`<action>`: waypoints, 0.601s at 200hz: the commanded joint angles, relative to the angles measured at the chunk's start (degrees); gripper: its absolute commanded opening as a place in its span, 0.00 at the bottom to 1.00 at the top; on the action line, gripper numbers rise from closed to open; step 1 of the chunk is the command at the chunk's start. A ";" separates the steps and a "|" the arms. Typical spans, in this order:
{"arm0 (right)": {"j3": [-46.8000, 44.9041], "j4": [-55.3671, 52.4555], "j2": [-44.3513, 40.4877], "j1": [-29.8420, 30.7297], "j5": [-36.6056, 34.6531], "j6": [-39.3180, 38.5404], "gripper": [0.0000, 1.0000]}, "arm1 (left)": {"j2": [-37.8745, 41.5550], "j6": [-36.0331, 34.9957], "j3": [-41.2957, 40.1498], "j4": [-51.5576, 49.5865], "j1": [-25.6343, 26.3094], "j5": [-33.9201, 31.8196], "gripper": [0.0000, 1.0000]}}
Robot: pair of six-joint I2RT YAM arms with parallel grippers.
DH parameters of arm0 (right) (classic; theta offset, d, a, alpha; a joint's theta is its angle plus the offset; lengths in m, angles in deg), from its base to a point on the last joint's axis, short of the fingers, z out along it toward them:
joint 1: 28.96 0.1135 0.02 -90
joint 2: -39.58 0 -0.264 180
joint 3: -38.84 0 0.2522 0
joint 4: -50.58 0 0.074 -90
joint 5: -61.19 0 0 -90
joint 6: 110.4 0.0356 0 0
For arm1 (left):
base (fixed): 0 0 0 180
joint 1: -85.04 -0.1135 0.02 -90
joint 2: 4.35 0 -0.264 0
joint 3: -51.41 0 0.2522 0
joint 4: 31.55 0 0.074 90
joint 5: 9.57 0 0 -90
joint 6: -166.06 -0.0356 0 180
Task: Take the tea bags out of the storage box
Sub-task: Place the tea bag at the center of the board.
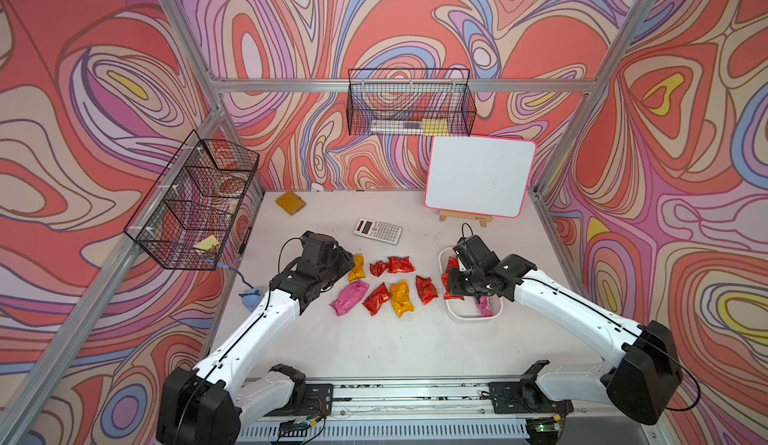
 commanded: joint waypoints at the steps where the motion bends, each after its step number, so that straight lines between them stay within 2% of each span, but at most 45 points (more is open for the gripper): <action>1: 3.07 2.02 2.79 5.64 -0.98 3.06 0.12 | 2.34 1.27 -1.47 -0.90 -0.15 -2.96 0.57; 61: 9.02 7.42 14.21 18.58 -0.70 1.24 0.12 | 9.45 4.94 -4.71 -6.88 -0.19 -10.70 0.57; 120: 15.35 9.63 27.96 23.64 2.11 -2.28 0.12 | 17.03 7.37 -6.77 -13.50 -0.20 -15.59 0.56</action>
